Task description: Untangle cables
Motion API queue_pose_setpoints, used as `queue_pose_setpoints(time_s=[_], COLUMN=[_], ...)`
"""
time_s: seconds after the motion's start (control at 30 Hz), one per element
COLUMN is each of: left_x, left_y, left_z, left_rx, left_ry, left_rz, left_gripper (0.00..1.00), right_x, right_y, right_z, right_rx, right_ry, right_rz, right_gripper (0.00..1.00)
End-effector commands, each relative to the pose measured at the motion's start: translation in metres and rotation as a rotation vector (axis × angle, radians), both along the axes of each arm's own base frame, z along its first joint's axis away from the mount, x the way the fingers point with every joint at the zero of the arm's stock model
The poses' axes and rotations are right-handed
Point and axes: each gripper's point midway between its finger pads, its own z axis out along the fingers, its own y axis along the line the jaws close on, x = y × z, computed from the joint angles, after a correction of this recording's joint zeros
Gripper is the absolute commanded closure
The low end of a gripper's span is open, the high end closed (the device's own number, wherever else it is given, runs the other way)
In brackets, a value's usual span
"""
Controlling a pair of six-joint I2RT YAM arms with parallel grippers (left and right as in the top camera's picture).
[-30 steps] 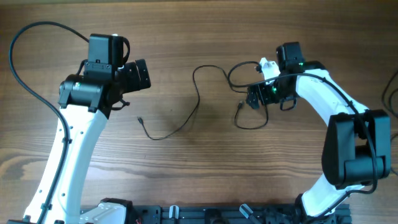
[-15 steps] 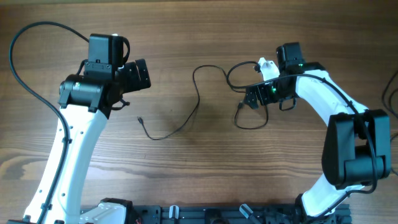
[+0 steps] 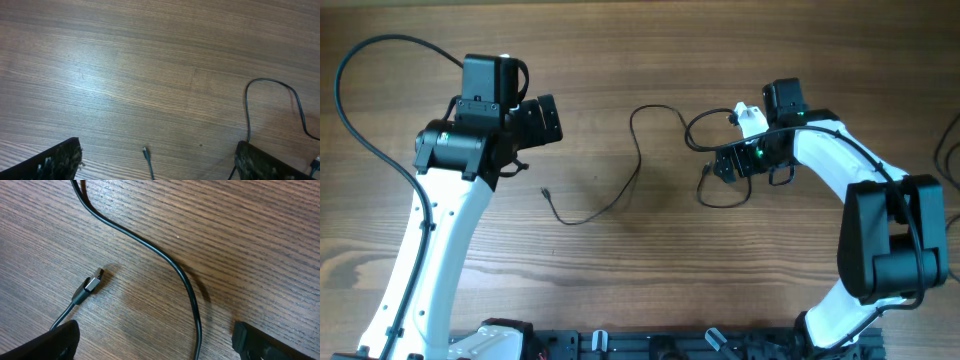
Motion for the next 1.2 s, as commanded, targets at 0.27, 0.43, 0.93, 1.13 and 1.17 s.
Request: queue_pose_setpoints(time_s=[0.27,0.43,0.93,1.13,1.17], left_x=[-0.003,-0.004,-0.006,-0.006,-0.006], left_y=[0.001,0.001,0.001,0.001,0.001], left_z=[0.003,0.002,0.001,0.001,0.001], left_rx=[-0.002,-0.001,0.000,0.000,-0.001], left_ry=[-0.004,0.002,0.010,0.011,0.012], left_rz=[-0.005,-0.005,-0.005,-0.005,-0.006], left_gripper=[0.00,0.00,0.00,0.00,0.00], right_x=[-0.018,-0.031,-0.022,-0.024,-0.023], right_y=[0.036,0.055,0.093,0.101,0.101], right_z=[-0.019,-0.037,-0.035,-0.019,-0.012], right_rx=[0.002,0.005,0.051,0.106,0.107], right_ry=[0.046,0.104,0.064,0.081,0.077], right_rz=[0.114,0.148,0.068,0.048,0.048], right_gripper=[0.01,0.12,0.96,0.96,0.96])
